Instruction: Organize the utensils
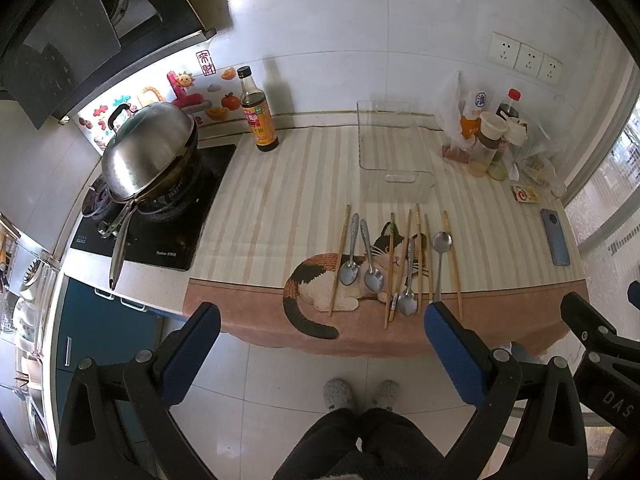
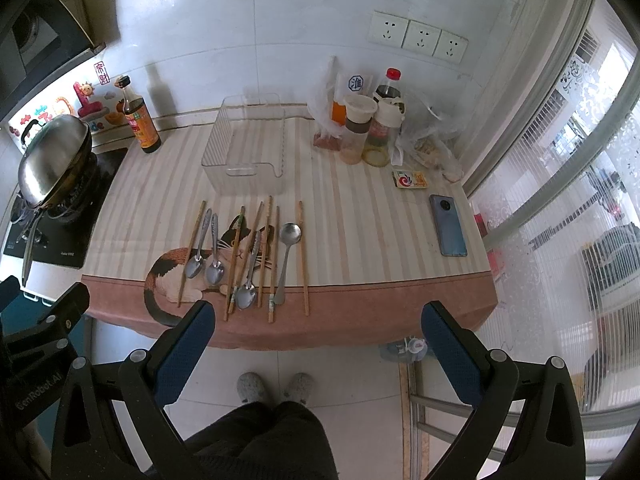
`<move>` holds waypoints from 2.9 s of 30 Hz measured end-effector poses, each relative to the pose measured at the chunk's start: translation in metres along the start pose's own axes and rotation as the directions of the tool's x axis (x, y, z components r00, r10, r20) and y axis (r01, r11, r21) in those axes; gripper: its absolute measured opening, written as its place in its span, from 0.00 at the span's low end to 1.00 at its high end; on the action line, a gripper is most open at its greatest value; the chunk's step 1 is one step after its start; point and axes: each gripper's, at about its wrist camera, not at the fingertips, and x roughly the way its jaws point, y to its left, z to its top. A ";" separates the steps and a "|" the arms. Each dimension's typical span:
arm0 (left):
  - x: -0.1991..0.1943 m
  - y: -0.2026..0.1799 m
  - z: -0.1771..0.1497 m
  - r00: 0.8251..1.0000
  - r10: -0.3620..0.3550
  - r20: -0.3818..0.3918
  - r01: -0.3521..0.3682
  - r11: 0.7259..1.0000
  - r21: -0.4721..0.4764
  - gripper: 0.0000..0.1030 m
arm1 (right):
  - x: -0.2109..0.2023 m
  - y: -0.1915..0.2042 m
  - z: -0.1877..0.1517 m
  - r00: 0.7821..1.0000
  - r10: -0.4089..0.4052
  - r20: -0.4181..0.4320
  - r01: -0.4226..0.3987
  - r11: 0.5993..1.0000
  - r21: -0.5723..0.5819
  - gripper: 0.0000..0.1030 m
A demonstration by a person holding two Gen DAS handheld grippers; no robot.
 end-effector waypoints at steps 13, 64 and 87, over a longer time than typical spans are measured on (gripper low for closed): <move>-0.004 -0.001 0.000 1.000 -0.007 0.007 0.007 1.000 0.005 1.00 | -0.004 0.001 -0.003 1.000 -0.003 0.004 0.003 1.000 0.001 1.00; -0.012 -0.002 -0.001 1.000 -0.009 0.019 0.009 1.000 -0.001 1.00 | -0.009 -0.003 -0.006 1.000 0.000 0.013 0.000 1.000 -0.002 1.00; 0.094 0.011 0.037 0.978 0.208 0.004 -0.207 0.974 -0.092 1.00 | 0.112 -0.049 0.021 0.991 0.129 -0.031 -0.123 0.981 0.147 0.85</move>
